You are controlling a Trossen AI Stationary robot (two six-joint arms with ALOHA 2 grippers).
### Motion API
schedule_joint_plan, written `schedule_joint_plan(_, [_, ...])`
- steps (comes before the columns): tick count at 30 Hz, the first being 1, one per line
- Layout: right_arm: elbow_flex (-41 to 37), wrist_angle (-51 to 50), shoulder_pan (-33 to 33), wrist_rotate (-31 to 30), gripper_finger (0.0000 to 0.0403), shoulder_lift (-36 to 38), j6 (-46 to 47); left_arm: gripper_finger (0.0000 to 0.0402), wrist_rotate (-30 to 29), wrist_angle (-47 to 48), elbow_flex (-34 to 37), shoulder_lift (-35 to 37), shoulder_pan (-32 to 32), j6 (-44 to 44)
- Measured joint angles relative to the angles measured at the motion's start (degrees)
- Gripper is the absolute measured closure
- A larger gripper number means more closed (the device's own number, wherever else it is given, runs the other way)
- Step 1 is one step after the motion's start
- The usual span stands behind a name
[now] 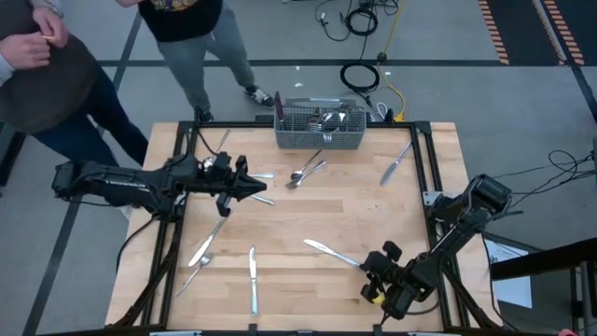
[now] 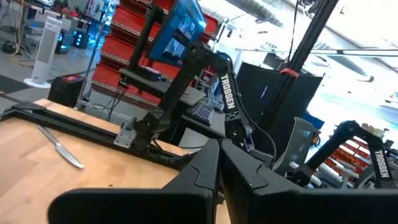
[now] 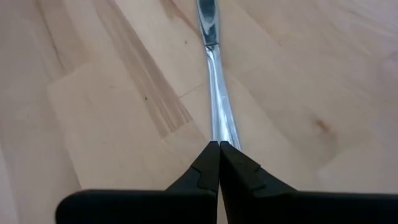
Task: Sort silverware
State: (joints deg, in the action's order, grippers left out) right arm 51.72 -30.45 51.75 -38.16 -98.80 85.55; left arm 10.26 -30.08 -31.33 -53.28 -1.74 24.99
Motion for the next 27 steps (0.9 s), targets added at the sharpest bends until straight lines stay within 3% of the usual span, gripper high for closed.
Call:
schedule_joint_plan(8, [0.0,-1.1,2.0,-0.8,0.0403,-2.6,5.7,0.0379,0.0,0.0,0.0,-0.3,0.0,-0.1])
schedule_joint_plan(27, [0.1,-0.3,2.8,-0.7,0.0403,-6.0,9.5,0.0379,0.0,0.2,0.0,-2.2,0.0,0.7])
